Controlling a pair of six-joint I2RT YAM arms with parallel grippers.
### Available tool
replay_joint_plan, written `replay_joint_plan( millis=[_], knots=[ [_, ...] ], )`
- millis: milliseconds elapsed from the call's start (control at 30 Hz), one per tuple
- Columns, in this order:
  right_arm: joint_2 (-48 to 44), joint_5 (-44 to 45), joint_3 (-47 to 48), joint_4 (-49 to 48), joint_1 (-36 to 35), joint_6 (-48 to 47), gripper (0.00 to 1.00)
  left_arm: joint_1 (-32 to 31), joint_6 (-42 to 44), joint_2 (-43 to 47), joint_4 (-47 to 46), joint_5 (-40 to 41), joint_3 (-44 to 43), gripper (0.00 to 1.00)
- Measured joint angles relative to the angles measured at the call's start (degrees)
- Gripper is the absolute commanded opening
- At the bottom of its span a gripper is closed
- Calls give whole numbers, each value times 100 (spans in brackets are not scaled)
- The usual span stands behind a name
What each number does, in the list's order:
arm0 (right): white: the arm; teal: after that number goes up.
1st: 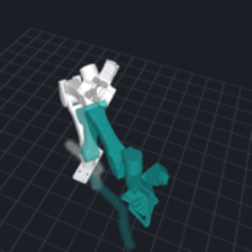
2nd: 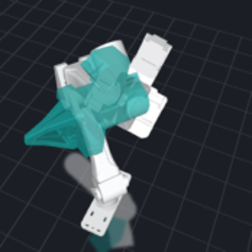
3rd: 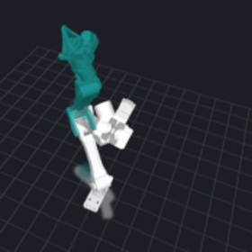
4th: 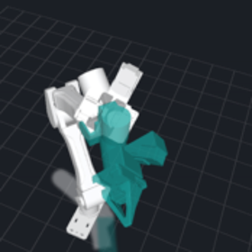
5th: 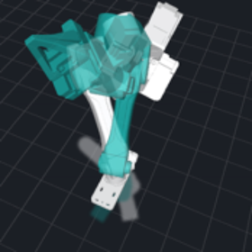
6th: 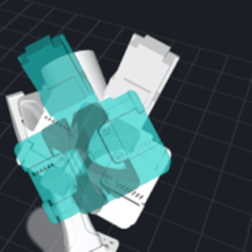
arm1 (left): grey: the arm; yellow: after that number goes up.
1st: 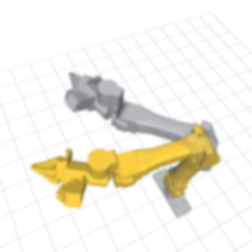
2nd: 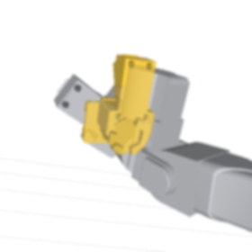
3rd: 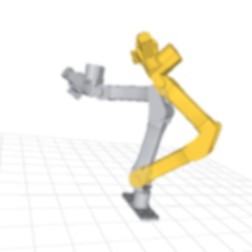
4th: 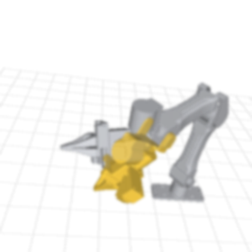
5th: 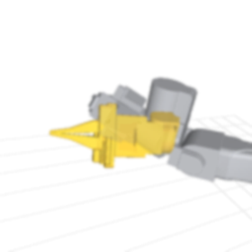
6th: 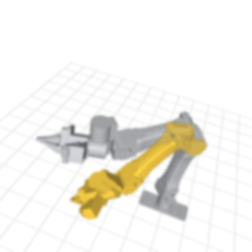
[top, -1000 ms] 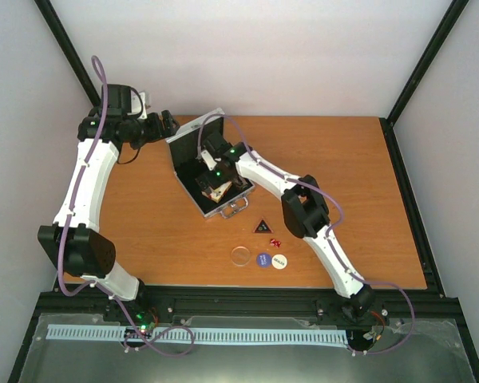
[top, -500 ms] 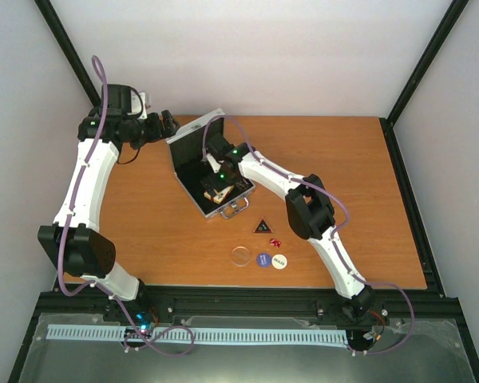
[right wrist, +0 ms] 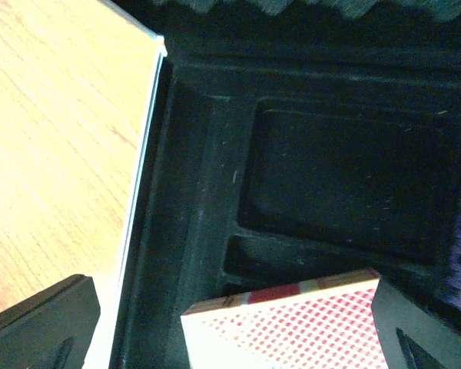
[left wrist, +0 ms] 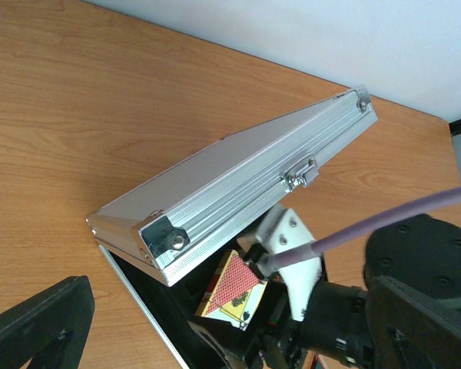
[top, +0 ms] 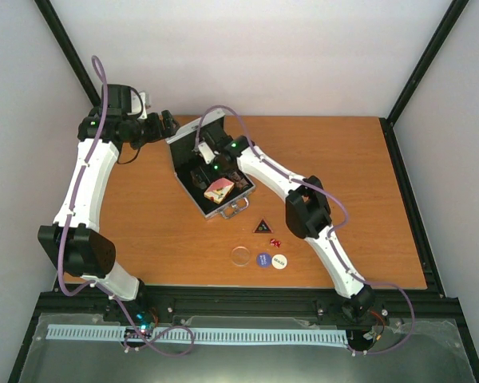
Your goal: Pack up texas hold em set
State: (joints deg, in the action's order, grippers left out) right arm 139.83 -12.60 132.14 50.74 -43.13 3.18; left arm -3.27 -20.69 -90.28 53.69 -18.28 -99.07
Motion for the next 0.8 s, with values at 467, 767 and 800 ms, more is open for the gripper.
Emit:
replay_joint_plan(
  millis=[467, 767, 800],
  knots=[
    [404, -721, 24, -129, 0, 33, 100, 0, 15, -46, 4, 2, 0, 100],
    [649, -551, 387, -98, 0, 59, 100, 0, 20, -109, 22, 9, -33, 100],
    [686, -463, 411, -79, 0, 72, 100, 0, 24, -118, 24, 9, -46, 100]
  ],
)
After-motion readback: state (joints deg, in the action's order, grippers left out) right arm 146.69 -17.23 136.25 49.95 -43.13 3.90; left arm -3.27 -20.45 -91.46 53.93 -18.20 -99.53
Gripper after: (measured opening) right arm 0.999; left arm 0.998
